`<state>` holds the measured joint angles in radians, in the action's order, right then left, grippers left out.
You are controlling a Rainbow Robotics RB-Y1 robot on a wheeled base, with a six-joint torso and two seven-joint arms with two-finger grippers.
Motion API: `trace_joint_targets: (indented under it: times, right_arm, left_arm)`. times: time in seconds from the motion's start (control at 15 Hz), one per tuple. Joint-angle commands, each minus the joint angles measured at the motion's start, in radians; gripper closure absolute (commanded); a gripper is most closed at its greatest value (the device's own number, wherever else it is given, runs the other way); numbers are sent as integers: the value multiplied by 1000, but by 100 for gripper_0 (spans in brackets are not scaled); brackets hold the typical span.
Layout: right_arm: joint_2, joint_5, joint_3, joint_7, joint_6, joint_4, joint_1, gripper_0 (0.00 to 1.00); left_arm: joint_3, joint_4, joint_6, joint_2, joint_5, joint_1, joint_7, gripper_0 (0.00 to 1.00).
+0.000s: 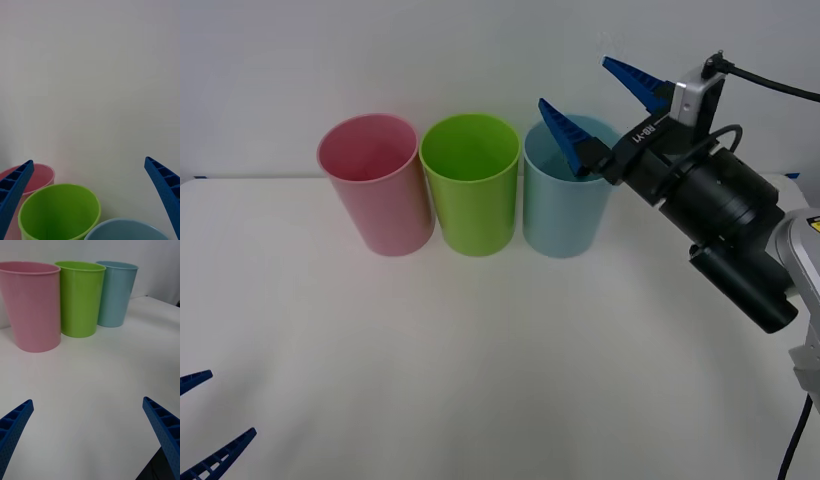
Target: Put cans in the blue bin and PET bottles in the pink bin and trash in the green bin.
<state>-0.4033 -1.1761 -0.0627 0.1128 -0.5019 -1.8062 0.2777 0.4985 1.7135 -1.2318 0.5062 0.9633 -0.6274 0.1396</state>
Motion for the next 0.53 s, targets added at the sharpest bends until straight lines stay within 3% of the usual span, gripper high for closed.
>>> trace_joint_targets:
  times: [0.07,0.53]
  right_arm:
    - [0,36,69,-1,-130,-44,-64,0]
    - [-32,41,192,-10,-428,-110,-281,0]
  left_arm:
    - [0,0,0,0,0,0,0,0]
    - [0,0,0,0,0,0,0,0]
